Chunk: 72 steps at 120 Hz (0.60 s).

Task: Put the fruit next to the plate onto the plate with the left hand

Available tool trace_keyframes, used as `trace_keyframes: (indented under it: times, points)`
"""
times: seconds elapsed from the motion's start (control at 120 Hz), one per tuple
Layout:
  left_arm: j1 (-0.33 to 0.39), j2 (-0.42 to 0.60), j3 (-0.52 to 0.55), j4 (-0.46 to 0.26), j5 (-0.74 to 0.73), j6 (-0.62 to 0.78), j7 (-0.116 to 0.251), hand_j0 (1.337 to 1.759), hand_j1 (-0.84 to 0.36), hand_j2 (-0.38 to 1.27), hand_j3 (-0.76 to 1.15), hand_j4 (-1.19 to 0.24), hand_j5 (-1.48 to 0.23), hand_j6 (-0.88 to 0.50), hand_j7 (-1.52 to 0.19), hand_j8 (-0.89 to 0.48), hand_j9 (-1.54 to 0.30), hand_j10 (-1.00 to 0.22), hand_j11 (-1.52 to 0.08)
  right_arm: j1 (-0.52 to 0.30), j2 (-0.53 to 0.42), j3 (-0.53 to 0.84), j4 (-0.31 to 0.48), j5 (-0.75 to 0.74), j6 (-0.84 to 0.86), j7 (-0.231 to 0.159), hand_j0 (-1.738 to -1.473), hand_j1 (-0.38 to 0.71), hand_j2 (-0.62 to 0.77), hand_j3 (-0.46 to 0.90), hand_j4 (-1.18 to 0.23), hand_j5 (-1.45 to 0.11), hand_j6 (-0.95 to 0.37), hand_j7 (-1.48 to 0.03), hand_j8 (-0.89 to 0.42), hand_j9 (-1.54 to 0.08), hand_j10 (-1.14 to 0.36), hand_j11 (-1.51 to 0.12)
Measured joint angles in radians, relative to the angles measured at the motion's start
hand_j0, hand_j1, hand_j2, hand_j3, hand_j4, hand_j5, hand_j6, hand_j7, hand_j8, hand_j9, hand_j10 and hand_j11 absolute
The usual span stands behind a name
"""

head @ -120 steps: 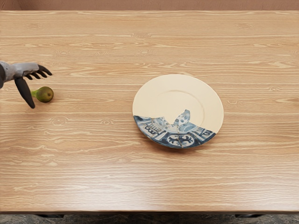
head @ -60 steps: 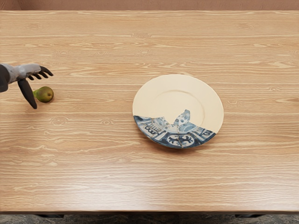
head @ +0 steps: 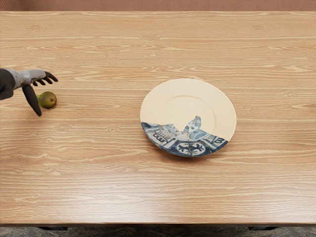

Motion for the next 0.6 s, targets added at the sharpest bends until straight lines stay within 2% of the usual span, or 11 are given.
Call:
trace_keyframes:
  times: [0.433,0.6]
  points:
    - [0.005,-0.018,0.007,0.039,0.0,0.001,-0.001,1.658,0.11,0.04,0.0,-0.2,-0.26,-0.21,-0.26,-0.2,-0.26,-0.2,-0.26,0.0,0.0,0.0,0.0,0.0,0.0,0.0,-1.658,-0.32,-0.01,0.0,-0.03,-0.03,-0.03,-0.03,-0.03,-0.03,-0.03,-0.03]
    - [0.025,-0.026,0.007,0.045,0.041,0.049,-0.001,1.658,0.11,0.04,0.0,-0.21,-0.26,-0.21,-0.26,-0.21,-0.26,-0.21,-0.26,0.0,0.0,0.0,0.0,0.0,0.0,0.0,-1.658,-0.32,-0.01,0.0,-0.03,-0.03,-0.03,-0.03,-0.03,-0.03,-0.03,-0.03]
